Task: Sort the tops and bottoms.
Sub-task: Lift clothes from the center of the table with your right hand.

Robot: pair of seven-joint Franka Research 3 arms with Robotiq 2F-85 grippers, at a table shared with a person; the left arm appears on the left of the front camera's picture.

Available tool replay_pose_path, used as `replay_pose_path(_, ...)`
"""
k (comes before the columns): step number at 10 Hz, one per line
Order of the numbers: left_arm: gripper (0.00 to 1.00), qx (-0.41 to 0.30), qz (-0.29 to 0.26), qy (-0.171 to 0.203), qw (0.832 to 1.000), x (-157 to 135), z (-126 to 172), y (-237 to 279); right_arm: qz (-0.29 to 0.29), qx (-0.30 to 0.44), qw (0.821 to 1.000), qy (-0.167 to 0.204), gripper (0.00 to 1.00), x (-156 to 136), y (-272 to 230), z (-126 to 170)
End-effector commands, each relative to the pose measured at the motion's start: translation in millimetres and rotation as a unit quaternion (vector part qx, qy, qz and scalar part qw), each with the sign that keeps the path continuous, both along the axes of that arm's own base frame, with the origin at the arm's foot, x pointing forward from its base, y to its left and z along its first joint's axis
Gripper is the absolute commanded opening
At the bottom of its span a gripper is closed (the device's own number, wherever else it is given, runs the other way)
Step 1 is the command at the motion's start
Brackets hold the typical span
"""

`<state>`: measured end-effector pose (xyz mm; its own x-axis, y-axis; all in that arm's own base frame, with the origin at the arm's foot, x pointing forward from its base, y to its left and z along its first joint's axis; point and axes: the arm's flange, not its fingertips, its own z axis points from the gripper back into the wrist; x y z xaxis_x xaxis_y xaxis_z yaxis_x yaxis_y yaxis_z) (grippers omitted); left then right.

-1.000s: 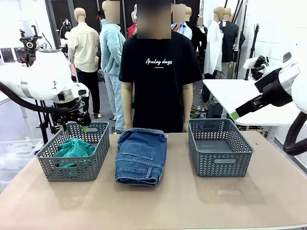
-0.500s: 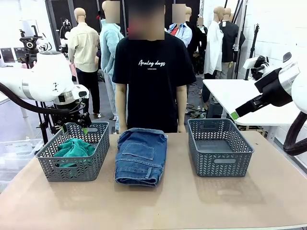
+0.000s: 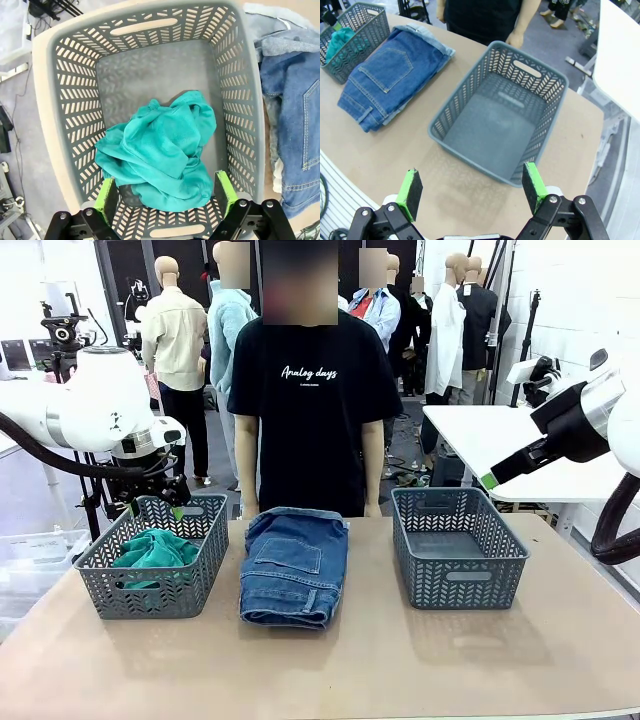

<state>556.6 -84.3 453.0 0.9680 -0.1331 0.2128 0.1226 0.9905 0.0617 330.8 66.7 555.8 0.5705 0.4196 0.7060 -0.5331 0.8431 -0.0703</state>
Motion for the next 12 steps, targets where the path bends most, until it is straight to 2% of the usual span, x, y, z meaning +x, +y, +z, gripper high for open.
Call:
replay_pose_path(1,1.0,0.001,0.0,-0.006,1.0,2,1,2,0.002,0.006,1.0,0.003,1.0,1,1,-1)
replay_pose_path(4,1.0,0.0,0.0,0.0,1.0,0,0,0,0.002,0.006,1.0,0.003,1.0,1,1,-1)
replay_pose_path(5,1.0,0.001,-0.031,-0.011,0.999,0,8,-12,0.002,0.006,1.0,0.003,1.0,1,1,-1)
replay_pose_path(6,1.0,-0.013,-0.067,-0.022,0.997,-9,21,-33,0.002,0.006,1.0,0.003,1.0,1,1,-1)
replay_pose_path(8,1.0,-0.022,-0.149,-0.067,0.986,-37,58,-78,0.002,0.006,1.0,0.003,1.0,1,1,-1)
replay_pose_path(10,1.0,-0.034,-0.22,-0.073,0.972,-62,80,-110,0.002,0.006,1.0,0.003,1.0,1,1,-1)
replay_pose_path(12,1.0,-0.053,-0.264,-0.088,0.959,-79,95,-123,0.002,0.006,1.0,0.003,1.0,1,1,-1)
